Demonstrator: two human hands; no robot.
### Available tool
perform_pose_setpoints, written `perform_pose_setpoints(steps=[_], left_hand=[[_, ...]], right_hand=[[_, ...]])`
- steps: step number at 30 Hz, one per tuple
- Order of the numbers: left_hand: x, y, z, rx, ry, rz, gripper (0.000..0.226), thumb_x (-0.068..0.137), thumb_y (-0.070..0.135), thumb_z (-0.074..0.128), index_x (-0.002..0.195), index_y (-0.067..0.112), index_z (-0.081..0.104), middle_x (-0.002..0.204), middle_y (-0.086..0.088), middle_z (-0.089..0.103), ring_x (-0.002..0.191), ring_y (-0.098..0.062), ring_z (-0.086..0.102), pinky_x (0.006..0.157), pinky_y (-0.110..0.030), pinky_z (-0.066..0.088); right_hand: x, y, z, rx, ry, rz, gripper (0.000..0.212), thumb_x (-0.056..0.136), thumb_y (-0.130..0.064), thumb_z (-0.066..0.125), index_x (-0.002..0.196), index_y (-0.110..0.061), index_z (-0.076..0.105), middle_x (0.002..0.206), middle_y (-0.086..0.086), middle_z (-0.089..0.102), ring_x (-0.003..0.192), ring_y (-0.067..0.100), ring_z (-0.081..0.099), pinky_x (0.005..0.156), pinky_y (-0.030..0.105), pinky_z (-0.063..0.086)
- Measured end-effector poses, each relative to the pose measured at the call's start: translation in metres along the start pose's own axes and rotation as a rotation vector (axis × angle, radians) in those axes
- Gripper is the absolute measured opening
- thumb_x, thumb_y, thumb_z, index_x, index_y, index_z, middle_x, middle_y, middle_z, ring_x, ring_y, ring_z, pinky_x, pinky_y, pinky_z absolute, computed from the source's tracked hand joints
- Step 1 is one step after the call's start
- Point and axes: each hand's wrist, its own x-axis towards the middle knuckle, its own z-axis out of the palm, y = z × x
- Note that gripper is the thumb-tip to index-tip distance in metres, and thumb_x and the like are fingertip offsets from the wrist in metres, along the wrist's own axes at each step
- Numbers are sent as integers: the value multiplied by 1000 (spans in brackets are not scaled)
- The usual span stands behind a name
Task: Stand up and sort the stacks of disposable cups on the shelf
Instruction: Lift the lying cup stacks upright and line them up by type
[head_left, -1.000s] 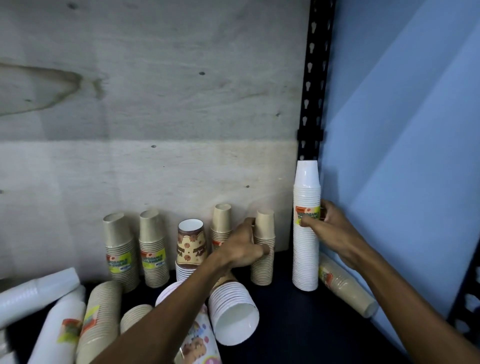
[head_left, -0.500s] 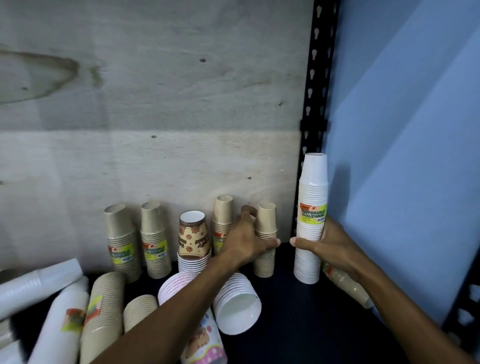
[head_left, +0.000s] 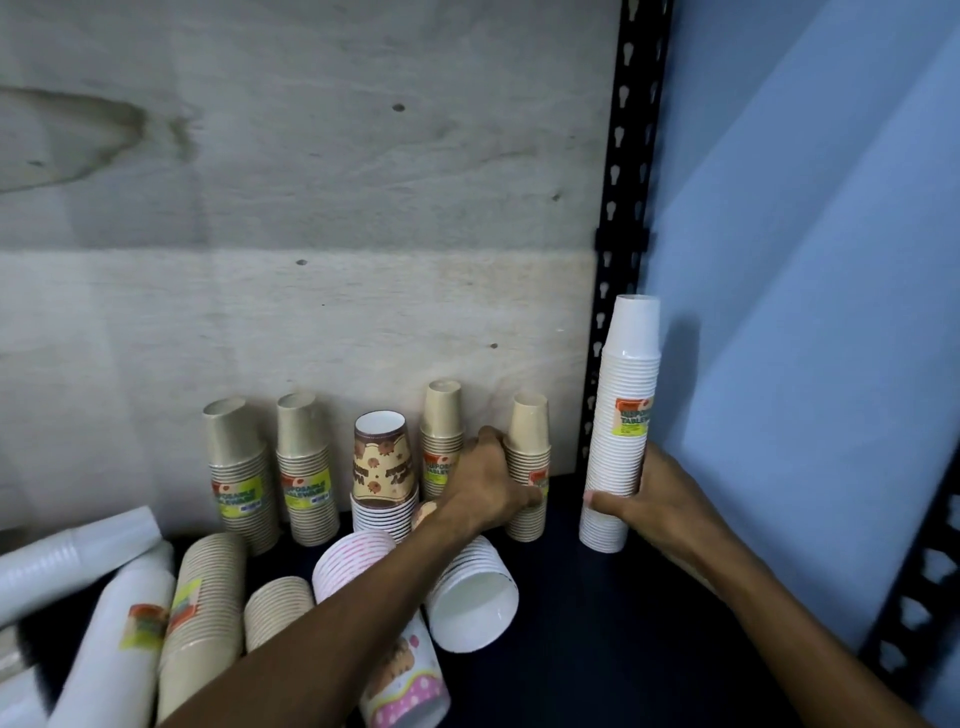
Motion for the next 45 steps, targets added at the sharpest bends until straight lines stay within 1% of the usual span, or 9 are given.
perform_pose_setpoints(steps=[2, 5, 11, 16, 21, 28, 33, 38, 45], left_hand=[[1, 1, -2, -2, -19, -13, 76, 65, 31, 87, 126, 13, 45, 122, -7, 62, 109, -25, 61, 89, -28, 47], [1, 3, -1, 49, -37, -32, 77, 64, 37, 88, 124, 13, 46, 121, -7, 63, 110, -26, 61, 91, -31, 49], [7, 5, 1, 46, -46, -82, 66, 73, 28, 84, 124, 8, 47, 125, -11, 62, 112, -28, 61, 91, -32, 48], [13, 9, 6, 48, -2, -110, 60, 81, 19, 75, 128, 4, 42, 128, -16, 59, 116, -33, 59, 95, -36, 48], [17, 10, 11, 61, 24, -125, 54, 86, 16, 67, 131, 3, 39, 130, -18, 57, 119, -35, 57, 97, -36, 46], [23, 9, 14, 87, 20, -110, 58, 84, 13, 66, 133, 2, 38, 132, -19, 53, 121, -34, 54, 100, -36, 43], [25, 11, 17, 59, 21, -154, 67, 80, 19, 74, 132, 1, 37, 135, -17, 51, 125, -33, 53, 102, -35, 43], [26, 11, 19, 94, 44, -128, 60, 85, 19, 69, 131, -1, 36, 134, -19, 53, 123, -33, 54, 100, -35, 43], [27, 12, 18, 134, 33, -118, 63, 85, 19, 69, 133, -1, 34, 135, -20, 52, 124, -34, 53, 102, -35, 42]], right_hand=[[-2, -2, 2, -65, 11, 16, 74, 69, -34, 86, 132, -21, 49, 126, 1, 64, 110, 22, 64, 93, 39, 52], [2, -1, 7, -99, 43, 39, 70, 74, -32, 84, 132, -18, 48, 130, 3, 63, 113, 25, 63, 94, 39, 52], [15, -2, 18, -141, 80, 41, 66, 74, -38, 83, 127, -17, 51, 128, 5, 66, 111, 27, 65, 93, 41, 53], [29, -7, 27, -164, 107, 27, 63, 73, -38, 83, 125, -17, 55, 127, 6, 67, 114, 30, 63, 90, 37, 52], [43, -10, 35, -193, 118, 28, 61, 76, -40, 80, 123, -12, 54, 126, 10, 66, 114, 33, 62, 87, 36, 50], [57, -14, 43, -206, 121, 12, 60, 79, -36, 78, 125, -9, 52, 128, 13, 65, 116, 34, 62, 87, 36, 49], [62, -15, 47, -202, 123, 19, 58, 82, -36, 76, 126, -8, 50, 128, 15, 64, 117, 35, 61, 88, 36, 49], [66, -14, 48, -199, 117, 22, 58, 84, -36, 74, 128, -8, 48, 129, 16, 63, 118, 35, 60, 90, 37, 49], [71, -17, 51, -211, 132, 8, 65, 80, -36, 79, 129, -6, 48, 130, 16, 61, 119, 33, 59, 92, 38, 48]])
